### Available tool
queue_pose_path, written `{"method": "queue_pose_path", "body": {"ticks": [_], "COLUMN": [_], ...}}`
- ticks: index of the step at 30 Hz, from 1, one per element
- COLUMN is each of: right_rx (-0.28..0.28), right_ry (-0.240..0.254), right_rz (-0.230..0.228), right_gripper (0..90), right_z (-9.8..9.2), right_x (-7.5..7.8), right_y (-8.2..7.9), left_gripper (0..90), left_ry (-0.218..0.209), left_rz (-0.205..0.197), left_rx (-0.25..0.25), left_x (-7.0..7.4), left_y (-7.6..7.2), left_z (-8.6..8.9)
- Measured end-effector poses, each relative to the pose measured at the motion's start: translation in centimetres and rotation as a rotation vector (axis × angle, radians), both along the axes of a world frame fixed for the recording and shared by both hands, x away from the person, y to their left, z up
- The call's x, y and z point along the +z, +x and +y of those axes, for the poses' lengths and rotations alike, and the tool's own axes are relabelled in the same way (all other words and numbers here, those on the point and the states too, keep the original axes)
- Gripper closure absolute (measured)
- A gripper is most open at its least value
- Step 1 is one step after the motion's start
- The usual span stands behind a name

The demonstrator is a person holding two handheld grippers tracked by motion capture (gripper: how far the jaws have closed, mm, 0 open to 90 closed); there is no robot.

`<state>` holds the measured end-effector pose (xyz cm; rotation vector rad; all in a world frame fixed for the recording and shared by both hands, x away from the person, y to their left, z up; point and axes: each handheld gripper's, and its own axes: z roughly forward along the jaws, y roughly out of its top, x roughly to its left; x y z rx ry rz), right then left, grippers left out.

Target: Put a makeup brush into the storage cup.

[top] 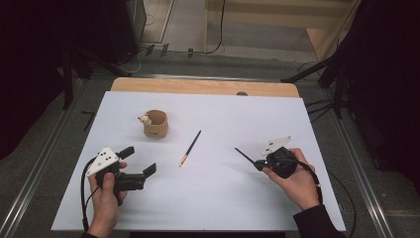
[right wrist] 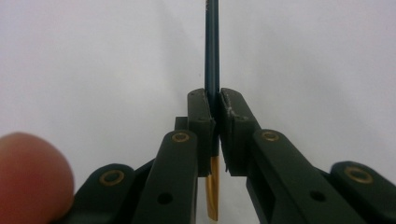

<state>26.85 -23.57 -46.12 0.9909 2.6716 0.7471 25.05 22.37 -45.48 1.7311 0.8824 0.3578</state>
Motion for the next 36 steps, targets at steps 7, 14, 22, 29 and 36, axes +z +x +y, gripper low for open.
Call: {"method": "queue_pose_path", "body": {"ticks": [7,14,22,29,36], "right_rx": [0.013,0.028,0.051,0.066,0.076], "right_ry": [0.034,0.049,0.032,0.043,0.063], "right_rz": [-0.017,-0.025,-0.043,-0.035,-0.036], "right_gripper": [85.2,85.2,85.2,85.2,85.2], "right_z": [0.7,1.1,2.1,3.1,3.5], "right_x": [0.6,1.1,1.4,1.5,1.5], "right_y": [0.0,-0.1,-0.1,0.0,-0.1], "left_gripper": [0.0,0.0,0.0,0.0,0.0], "left_ry": [-0.001,0.0,-0.005,0.0,-0.008], "left_rz": [0.01,0.017,0.03,0.034,0.042], "left_rx": [-0.051,-0.072,-0.125,-0.159,-0.178], "left_x": [0.0,0.0,-0.1,-0.2,-0.3], "left_y": [0.4,0.8,1.0,1.3,1.3], "left_z": [-1.7,-3.0,-4.6,-6.0,-7.0]}}
